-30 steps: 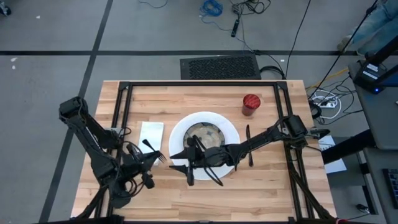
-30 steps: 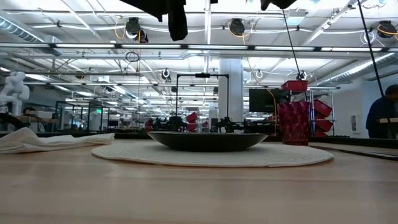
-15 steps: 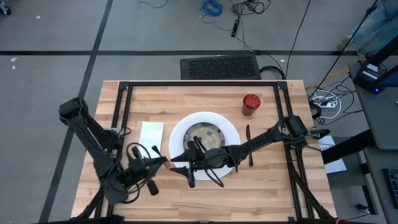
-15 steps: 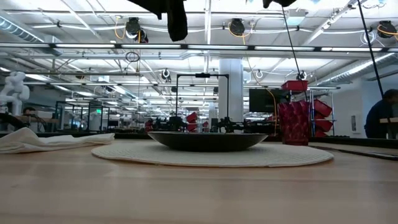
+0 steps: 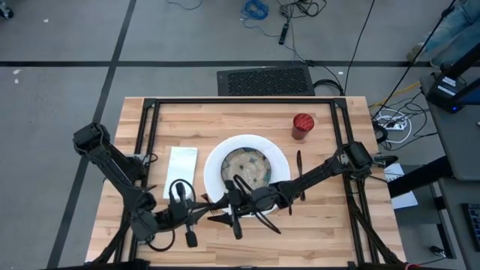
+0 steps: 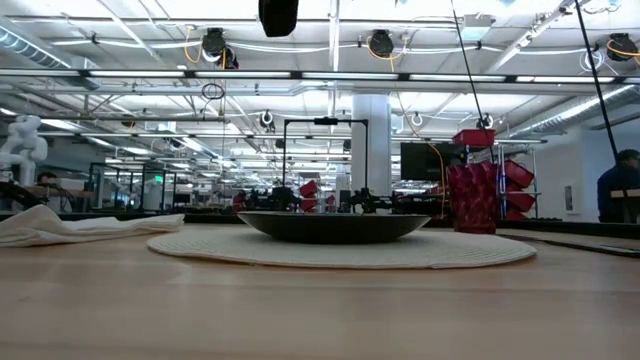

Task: Set table place
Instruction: Put the black fork on the white napkin

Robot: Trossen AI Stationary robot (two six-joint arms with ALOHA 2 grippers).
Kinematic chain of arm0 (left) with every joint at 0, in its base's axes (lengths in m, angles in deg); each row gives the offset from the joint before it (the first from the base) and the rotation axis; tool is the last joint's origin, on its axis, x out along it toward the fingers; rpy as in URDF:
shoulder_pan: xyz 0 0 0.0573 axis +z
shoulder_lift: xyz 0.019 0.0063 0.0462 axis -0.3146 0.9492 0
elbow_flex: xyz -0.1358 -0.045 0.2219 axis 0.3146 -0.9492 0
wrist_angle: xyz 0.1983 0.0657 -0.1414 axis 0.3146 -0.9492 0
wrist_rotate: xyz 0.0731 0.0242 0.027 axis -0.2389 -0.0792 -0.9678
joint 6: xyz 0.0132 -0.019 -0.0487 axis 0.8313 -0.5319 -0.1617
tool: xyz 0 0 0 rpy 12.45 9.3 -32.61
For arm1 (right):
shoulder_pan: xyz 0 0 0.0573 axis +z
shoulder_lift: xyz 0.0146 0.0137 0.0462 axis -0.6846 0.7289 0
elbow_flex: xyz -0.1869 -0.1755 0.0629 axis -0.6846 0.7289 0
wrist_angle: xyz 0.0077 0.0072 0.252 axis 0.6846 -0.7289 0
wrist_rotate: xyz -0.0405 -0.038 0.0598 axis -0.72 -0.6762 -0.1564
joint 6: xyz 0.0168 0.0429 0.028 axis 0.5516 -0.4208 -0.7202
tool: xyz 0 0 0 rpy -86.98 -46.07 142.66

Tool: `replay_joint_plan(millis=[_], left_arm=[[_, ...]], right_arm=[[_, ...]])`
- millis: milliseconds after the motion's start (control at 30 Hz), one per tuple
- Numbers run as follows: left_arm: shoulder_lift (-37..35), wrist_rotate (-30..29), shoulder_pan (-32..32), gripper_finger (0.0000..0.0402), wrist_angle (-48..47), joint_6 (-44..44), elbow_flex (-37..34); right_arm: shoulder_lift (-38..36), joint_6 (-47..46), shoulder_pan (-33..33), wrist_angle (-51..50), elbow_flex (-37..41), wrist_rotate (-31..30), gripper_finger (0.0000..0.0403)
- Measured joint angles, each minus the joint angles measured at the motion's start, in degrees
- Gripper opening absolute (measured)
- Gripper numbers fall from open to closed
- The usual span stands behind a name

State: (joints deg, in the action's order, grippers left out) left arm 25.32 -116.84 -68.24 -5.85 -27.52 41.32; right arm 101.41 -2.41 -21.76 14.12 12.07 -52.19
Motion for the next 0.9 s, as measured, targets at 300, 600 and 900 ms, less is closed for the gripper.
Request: replay_joint_plan(millis=[300, 600, 900], left_arm=[[0.0, 1.1, -2.1, 0.0000, 0.4, 1.7, 0.0], [0.0, 0.7, -3.1, 0.0000, 0.5, 3.0, 0.0], [0.0, 0.8, -3.0, 0.0000, 0.4, 2.7, -0.1]], right_arm=[[0.0, -0.3, 0.9, 0.8, 0.0, -1.5, 0.0030], [0.0, -1.1, 1.2, 0.9, 0.0, -1.4, 0.0001], [-0.1, -1.2, 1.8, -0.4, 0.0, -1.8, 0.0000]])
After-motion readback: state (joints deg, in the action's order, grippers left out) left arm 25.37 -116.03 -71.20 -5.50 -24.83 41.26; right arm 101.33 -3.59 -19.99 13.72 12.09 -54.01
